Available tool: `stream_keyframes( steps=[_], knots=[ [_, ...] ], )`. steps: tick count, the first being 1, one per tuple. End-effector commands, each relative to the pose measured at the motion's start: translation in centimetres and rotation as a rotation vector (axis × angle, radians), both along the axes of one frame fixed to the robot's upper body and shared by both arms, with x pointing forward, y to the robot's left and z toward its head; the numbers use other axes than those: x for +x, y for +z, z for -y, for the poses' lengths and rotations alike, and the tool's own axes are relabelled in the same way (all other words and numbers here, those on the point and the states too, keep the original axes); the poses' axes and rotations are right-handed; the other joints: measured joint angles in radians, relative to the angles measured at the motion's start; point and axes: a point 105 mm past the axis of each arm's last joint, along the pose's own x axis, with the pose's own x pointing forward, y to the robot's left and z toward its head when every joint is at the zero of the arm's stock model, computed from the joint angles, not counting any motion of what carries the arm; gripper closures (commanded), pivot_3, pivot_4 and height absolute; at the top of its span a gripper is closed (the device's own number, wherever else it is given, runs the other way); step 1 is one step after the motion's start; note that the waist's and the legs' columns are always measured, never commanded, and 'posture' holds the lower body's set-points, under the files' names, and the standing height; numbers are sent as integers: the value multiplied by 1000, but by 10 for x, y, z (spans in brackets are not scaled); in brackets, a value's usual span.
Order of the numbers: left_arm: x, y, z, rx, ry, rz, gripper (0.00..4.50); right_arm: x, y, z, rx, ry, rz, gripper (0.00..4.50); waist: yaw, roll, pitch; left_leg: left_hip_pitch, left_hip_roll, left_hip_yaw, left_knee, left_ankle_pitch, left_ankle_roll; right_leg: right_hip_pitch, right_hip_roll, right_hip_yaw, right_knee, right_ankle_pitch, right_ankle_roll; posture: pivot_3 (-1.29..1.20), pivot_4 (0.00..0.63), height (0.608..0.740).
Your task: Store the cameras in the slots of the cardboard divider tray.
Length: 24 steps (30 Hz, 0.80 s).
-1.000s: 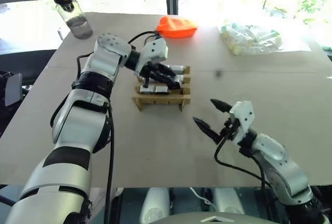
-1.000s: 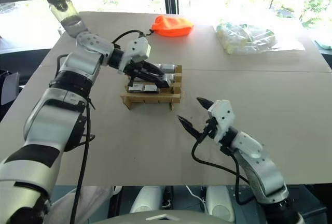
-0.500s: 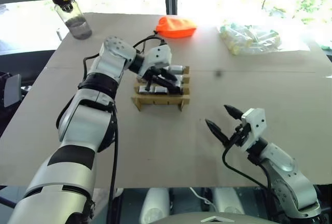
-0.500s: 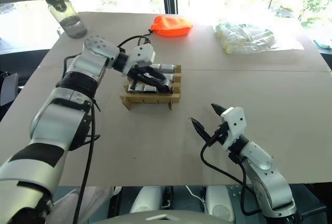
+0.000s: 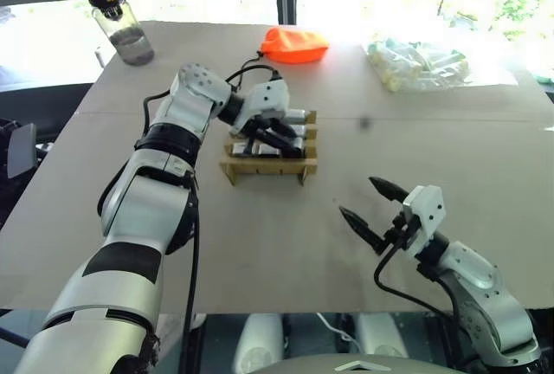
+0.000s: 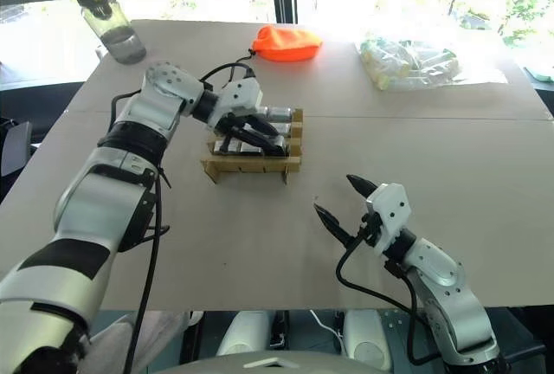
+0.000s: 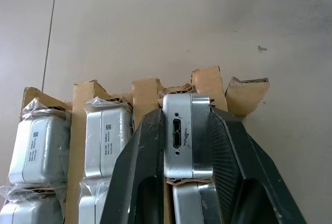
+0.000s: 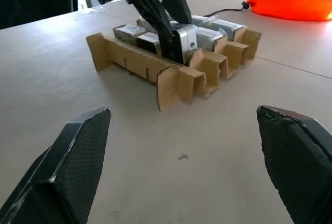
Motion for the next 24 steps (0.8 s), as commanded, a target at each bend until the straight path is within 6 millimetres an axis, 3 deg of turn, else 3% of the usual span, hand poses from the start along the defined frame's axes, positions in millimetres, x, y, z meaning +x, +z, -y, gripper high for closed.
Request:
stream_keyframes(
  steps=[1, 11, 12, 13, 18, 24],
  knots=[
    [1, 7, 0, -12, -5, 32, 3845, -5, 11, -4, -3, 43, 65, 41, 0, 0, 0, 0, 0, 0, 0, 0, 0, 0, 0, 0, 0, 0, 0, 0, 150, 726],
    [2, 9, 1, -38, 0, 38, 3845, -4, 12, -5, -7, 47, 72, 41, 1, 0, 0, 0, 0, 0, 0, 0, 0, 0, 0, 0, 0, 0, 0, 0, 150, 726],
    [2, 9, 2, -44, 2, 38, 2832, -4, 12, -5, -7, 48, 72, 0, 1, 0, 0, 0, 0, 0, 0, 0, 0, 0, 0, 0, 0, 0, 0, 0, 150, 726],
    [2, 10, 2, -49, -3, 35, 2527, -4, 12, -5, -7, 49, 71, 0, 1, 0, 0, 0, 0, 0, 0, 0, 0, 0, 0, 0, 0, 0, 0, 0, 150, 726],
    [2, 17, 0, -85, 4, 44, 21, -4, 11, -5, -10, 54, 71, 0, 1, 0, 0, 0, 0, 0, 0, 0, 0, 0, 0, 0, 0, 0, 0, 0, 150, 726],
    [0, 37, -19, -210, 64, 66, 21, -5, 8, -3, -16, 55, 64, 0, -1, 0, 0, 0, 0, 0, 0, 0, 0, 0, 0, 0, 0, 0, 0, 0, 150, 726]
  ],
)
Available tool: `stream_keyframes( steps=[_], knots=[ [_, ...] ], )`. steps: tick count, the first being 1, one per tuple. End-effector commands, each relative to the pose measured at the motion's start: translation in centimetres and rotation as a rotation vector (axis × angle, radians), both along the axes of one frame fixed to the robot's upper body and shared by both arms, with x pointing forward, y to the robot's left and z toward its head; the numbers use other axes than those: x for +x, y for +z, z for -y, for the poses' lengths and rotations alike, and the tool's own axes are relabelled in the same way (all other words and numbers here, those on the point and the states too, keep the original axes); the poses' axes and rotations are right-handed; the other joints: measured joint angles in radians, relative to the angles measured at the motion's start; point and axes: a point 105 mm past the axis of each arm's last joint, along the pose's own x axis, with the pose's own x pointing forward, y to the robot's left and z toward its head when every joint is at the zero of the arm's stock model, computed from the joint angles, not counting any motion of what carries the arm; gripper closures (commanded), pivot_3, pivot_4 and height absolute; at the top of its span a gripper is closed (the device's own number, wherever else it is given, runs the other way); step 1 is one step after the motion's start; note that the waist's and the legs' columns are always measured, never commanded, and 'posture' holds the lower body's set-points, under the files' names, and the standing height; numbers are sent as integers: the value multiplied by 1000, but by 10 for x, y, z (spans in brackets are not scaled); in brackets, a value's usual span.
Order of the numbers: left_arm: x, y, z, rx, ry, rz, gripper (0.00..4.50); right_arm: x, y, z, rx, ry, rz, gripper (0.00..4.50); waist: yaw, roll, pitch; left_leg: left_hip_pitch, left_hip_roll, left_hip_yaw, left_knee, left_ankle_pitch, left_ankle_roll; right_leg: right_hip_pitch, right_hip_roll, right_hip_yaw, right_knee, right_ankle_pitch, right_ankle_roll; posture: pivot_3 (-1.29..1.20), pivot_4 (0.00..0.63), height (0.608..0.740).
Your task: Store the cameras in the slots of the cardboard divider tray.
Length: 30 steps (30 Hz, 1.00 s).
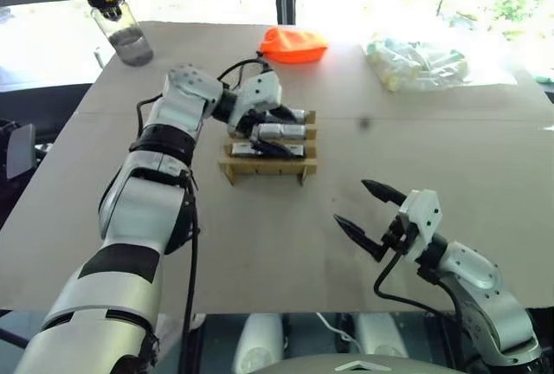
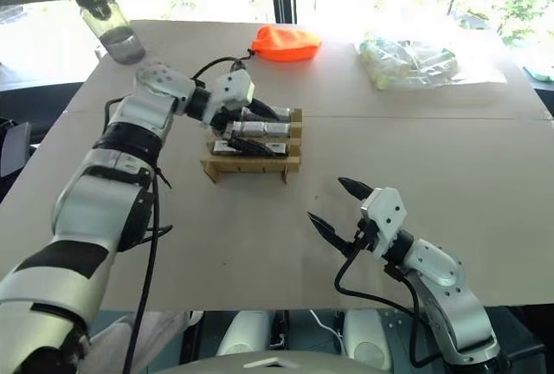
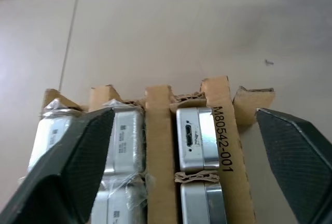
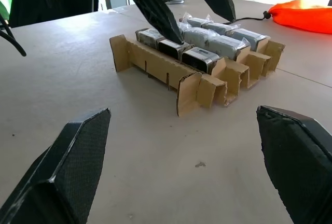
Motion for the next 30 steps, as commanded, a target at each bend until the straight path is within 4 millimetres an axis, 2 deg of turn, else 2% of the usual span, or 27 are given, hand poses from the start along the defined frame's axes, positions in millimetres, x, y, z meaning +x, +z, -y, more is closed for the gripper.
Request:
stream_keyframes(
  steps=[1, 3, 6, 8, 10, 11, 14, 16, 18, 22, 26, 30],
  knots=[
    [-5, 28, -10, -144, 8, 64, 21, -2, 7, 2, 4, 11, 40, 0, -1, 0, 0, 0, 0, 0, 0, 0, 0, 0, 0, 0, 0, 0, 0, 0, 150, 726],
    [-12, 34, -19, -242, 32, 51, 21, -1, 5, 5, 3, 5, 35, 0, -2, 0, 0, 0, 0, 0, 0, 0, 0, 0, 0, 1, 0, 0, 0, 0, 150, 726],
    [-27, 30, -29, -319, 57, 79, 21, 0, 0, 12, 2, 1, 16, 0, -4, 0, 0, 1, 0, 1, 0, 0, 0, 0, 0, 1, 0, 0, 0, 0, 150, 726],
    [-41, 18, -35, -339, 101, 74, 21, 0, -6, 17, -6, 7, -3, 0, -3, 0, 0, 1, 1, 0, 0, 0, 0, 0, -1, 1, 1, 0, 0, 0, 150, 726],
    [-55, 0, -41, -377, 208, -11, 21, 1, -13, 26, -24, 13, -24, 0, -3, 1, 0, 1, 2, 0, 0, 0, 0, 0, -1, 2, 1, 0, 0, 0, 150, 726],
    [-64, -13, -41, -402, 264, -50, 21, 1, -18, 31, -35, 15, -44, 0, -1, 1, 0, 2, 4, 0, 0, 0, 0, 1, -2, 2, 1, 0, 0, 0, 150, 726],
    [-101, -43, -44, -447, 367, -21, 21, 3, -26, 48, -66, 23, -85, 0, -2, 2, -1, 3, 5, 1, 0, 0, 0, 2, -2, 3, 0, 0, 0, 0, 150, 726],
    [-119, -50, -46, -486, 413, -33, 21, 4, -27, 57, -58, 29, -106, 0, -1, 1, -1, 5, 6, 0, 0, 0, 0, 5, -2, 5, -1, 0, 0, 0, 150, 726],
    [-124, -53, -47, -515, 469, -27, 21, 5, -27, 65, -56, 34, -114, 0, 14, 1, -1, 6, 6, -2, 0, 0, 0, 7, -2, 3, -1, 0, 0, 0, 150, 726],
    [-133, -82, -59, -459, 593, 45, 21, 14, -32, 88, -79, 12, -114, 0, 24, 9, -6, 18, 7, -5, -1, -3, 5, 19, -1, -2, -2, -4, -1, 0, 150, 726],
    [-144, -103, -54, -524, 652, -4, 21, 17, -32, 103, -80, 4, -99, 0, 24, 10, -7, 17, 7, -3, -1, -3, 5, 18, -1, -1, -2, -2, -3, 0, 150, 726],
    [-147, -115, -48, -502, 633, 15, 21, 16, -29, 107, -97, 13, -75, 0, 23, 10, -7, 17, 7, -1, -1, -3, 5, 18, 0, -1, -3, 0, -1, 0, 150, 726]
  ],
)
